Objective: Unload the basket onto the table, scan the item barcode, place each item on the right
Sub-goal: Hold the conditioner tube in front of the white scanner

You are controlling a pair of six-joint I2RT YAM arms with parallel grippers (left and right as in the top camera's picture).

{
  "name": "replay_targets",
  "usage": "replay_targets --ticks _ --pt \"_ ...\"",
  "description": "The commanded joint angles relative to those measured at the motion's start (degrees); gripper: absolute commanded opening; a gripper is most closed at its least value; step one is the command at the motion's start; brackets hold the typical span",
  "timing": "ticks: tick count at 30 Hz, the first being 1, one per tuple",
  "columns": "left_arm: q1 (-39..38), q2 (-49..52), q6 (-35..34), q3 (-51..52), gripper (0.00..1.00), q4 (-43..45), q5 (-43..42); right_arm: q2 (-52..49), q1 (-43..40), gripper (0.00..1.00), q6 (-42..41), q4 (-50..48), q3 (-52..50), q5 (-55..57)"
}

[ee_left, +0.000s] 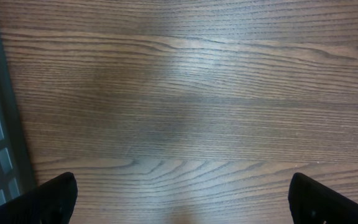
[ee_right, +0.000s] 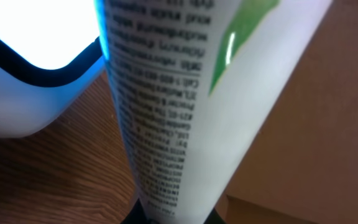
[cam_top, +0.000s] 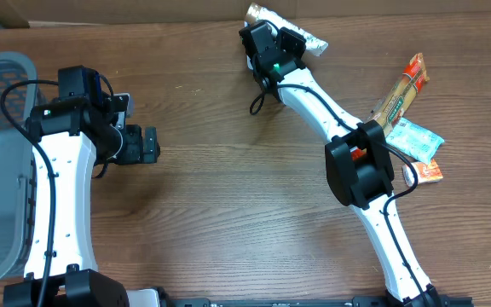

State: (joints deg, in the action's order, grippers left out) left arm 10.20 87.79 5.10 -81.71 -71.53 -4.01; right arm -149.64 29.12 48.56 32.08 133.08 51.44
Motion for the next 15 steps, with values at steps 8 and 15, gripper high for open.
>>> replay_targets --ticks 8,15 --pt "-0.1 0.1 1.1 -0.1 1.0 0.0 0.0 1.2 0.4 0.04 -0.5 -0.8 1.9 2.6" --pt "-0.1 0.1 1.1 -0.1 1.0 0.0 0.0 5.7 0.8 0.04 -8.3 2.2 1.9 1.9"
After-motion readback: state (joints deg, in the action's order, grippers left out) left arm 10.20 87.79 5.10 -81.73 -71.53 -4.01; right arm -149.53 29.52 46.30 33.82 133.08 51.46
